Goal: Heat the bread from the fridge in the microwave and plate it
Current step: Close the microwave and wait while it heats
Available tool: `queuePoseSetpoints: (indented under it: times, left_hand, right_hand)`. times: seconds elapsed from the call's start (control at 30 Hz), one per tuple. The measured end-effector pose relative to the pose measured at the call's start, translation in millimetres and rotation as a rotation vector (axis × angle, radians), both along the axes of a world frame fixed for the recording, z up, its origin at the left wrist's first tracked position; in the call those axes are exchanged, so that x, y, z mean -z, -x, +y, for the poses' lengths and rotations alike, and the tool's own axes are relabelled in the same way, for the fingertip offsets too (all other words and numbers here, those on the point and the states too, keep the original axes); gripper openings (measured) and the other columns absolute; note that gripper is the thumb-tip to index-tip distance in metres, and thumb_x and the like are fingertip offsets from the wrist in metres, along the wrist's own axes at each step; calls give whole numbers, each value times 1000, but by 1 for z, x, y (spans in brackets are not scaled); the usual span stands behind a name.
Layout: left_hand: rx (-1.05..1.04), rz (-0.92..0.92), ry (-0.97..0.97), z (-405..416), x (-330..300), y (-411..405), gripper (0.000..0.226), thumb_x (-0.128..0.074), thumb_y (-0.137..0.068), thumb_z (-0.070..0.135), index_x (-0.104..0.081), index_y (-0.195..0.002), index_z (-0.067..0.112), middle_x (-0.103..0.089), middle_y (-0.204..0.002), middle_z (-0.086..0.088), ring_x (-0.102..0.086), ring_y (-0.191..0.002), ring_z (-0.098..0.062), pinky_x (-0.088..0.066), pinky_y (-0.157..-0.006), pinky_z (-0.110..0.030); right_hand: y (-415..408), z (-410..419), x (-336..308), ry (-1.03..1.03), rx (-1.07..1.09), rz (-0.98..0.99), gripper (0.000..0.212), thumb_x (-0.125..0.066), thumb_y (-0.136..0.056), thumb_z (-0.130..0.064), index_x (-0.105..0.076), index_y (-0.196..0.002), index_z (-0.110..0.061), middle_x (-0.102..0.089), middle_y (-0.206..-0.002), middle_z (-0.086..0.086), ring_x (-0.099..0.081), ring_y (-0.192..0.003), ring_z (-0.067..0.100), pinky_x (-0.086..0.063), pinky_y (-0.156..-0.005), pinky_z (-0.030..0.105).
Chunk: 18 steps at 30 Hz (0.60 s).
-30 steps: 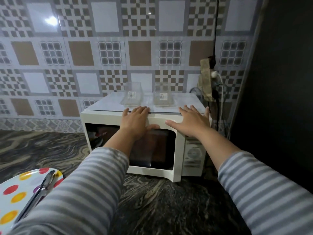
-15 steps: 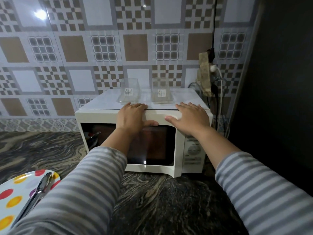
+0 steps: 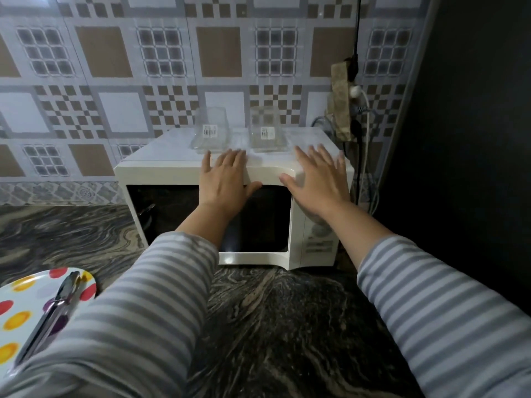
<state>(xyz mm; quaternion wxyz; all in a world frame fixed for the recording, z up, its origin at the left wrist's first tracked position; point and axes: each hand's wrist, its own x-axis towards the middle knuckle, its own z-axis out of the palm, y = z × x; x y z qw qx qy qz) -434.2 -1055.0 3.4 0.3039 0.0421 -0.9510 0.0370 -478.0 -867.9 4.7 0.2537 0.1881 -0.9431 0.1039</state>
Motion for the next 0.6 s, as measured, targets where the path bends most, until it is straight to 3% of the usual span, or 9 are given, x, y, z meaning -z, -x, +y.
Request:
queuePoseSetpoints:
  times: [0.07, 0.17, 0.3, 0.47, 0.6]
  left_hand:
    - [47, 113, -19, 12, 25, -15, 67, -46, -94, 43, -22, -151, 16, -23, -158, 0, -12, -147, -18, 0, -119, -47]
    - [113, 208, -141, 37, 78, -39, 64, -49, -89, 30, -30, -147, 15, -28, -156, -2, -17, -146, -20, -7, -118, -50]
    - [117, -151, -329, 68, 148, -66, 64, -43, -92, 31, -21, -151, 18, -18, -159, 3, -5, -148, -15, -5, -120, -47]
    - [82, -513, -370, 88, 207, -76, 65, -28, -98, 48, -7, -154, 21, 0, -162, 5, 9, -148, -13, 5, -119, -48]
    - [59, -571, -330, 90, 221, -75, 68, -19, -95, 57, -6, -154, 24, 5, -161, 5, 13, -147, -11, 8, -118, -48]
  right_hand:
    - [-18, 6, 24, 110, 18, 153, 64, -31, -94, -57, -22, -151, -29, -16, -160, 10, -5, -148, 27, 1, -116, 54]
    - [-48, 22, 73, 284, 53, 214, 58, -34, -93, -47, -32, -147, -26, -24, -156, 15, -17, -146, 33, -9, -114, 58]
    - [-70, 42, 146, 206, 192, -34, 54, -34, -92, -43, -33, -144, -27, -38, -147, 13, -33, -136, 34, -26, -110, 58]
    - [-69, 50, 191, 124, 254, -359, 69, -37, -98, -43, 8, -150, -40, -7, -161, 10, -8, -147, 28, -7, -119, 51]
    - [-61, 50, 199, 82, 218, -408, 75, -34, -98, -45, 26, -142, -44, 0, -161, 10, -1, -148, 28, -4, -118, 51]
